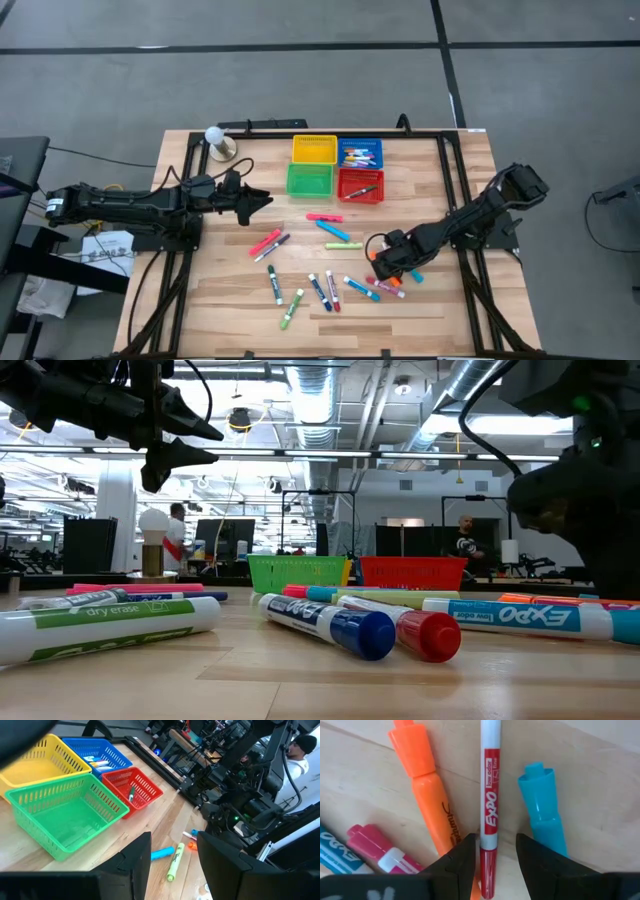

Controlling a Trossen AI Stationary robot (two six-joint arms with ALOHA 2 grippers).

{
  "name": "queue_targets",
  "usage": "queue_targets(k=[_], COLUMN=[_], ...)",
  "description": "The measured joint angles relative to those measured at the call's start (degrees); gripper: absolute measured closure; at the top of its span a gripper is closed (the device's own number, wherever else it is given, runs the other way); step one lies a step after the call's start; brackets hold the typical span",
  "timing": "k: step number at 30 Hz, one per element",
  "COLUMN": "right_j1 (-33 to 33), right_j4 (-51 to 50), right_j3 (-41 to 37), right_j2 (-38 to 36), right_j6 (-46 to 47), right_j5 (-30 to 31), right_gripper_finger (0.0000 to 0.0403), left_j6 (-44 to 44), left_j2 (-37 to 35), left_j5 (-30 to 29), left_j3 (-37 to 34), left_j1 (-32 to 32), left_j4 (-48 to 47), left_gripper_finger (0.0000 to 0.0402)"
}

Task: Pick & Place Markers
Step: Put the small red marker pen into the red bin

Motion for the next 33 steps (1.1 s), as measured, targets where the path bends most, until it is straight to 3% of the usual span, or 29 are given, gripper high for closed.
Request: queue_targets(k=[18, 26, 33], right_j1=[-0.72, -2.46, -6.35], right_j4=[-3.62, -3.73, -17.11], right_j3=[2.13, 6.42, 15.42], right_j2=[1.05, 1.24, 1.24], right_j6=[-1.59, -5.83, -13.61], right_j5=[1.2, 3.4, 3.77], right_gripper_finger=[0.0355, 0.0367, 0.0362], left_j6=[0.0, 0.0, 0.0], left_j2=[0.01, 0.0, 0.01], left_j5=[-0.02, -0.02, -0.02], left_j3=[0.0, 0.0, 0.0], left_j1=[0.0, 0.0, 0.0], left_j4=[0.47, 0.79, 1.01], left_gripper_finger=[0.0243, 0.0243, 0.0243])
